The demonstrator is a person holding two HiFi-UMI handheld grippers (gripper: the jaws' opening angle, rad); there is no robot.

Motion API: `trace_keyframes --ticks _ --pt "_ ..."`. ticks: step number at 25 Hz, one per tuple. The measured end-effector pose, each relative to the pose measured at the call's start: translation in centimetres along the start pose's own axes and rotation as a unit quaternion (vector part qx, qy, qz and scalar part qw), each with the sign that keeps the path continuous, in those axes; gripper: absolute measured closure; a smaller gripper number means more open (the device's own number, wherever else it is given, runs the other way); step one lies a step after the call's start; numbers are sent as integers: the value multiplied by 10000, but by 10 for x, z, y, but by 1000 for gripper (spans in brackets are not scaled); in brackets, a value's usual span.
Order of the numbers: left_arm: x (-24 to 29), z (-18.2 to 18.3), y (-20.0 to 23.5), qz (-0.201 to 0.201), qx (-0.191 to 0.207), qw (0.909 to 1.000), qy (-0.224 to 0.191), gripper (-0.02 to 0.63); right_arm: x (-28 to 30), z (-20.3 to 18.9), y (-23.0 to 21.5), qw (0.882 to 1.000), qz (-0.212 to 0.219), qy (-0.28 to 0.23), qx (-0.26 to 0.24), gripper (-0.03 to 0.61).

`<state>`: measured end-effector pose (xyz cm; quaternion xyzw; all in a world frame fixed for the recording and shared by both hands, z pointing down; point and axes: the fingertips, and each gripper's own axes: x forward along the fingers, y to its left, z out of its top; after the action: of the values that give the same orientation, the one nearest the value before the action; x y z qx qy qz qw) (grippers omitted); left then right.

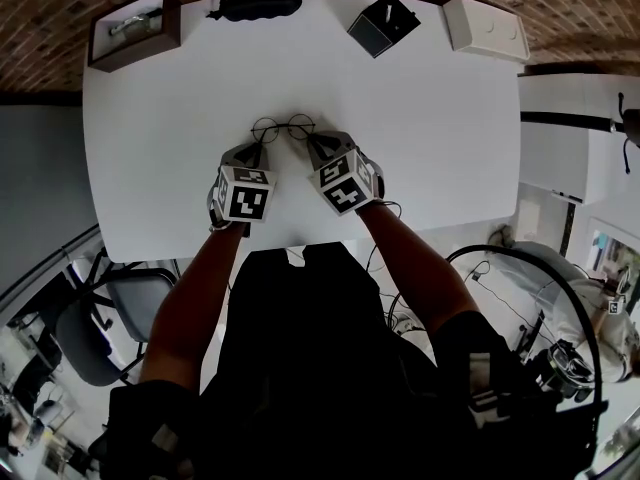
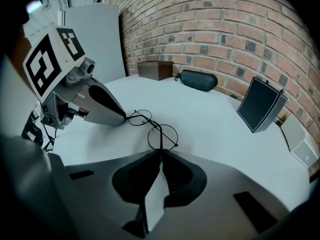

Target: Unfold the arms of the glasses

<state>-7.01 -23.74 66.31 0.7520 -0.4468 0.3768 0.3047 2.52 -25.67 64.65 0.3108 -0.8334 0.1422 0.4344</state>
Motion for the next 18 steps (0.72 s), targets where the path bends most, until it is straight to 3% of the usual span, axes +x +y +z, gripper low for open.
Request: trace_keyframes --ticks 6,18 --pt "-5 4 -1 -23 -45 9997 -235 578 -7 5 1 9998 -76 -183 -27 557" --pt "-28 13 -10 150 518 9953 -809 578 -34 29 16 9958 -229 -741 -483 558"
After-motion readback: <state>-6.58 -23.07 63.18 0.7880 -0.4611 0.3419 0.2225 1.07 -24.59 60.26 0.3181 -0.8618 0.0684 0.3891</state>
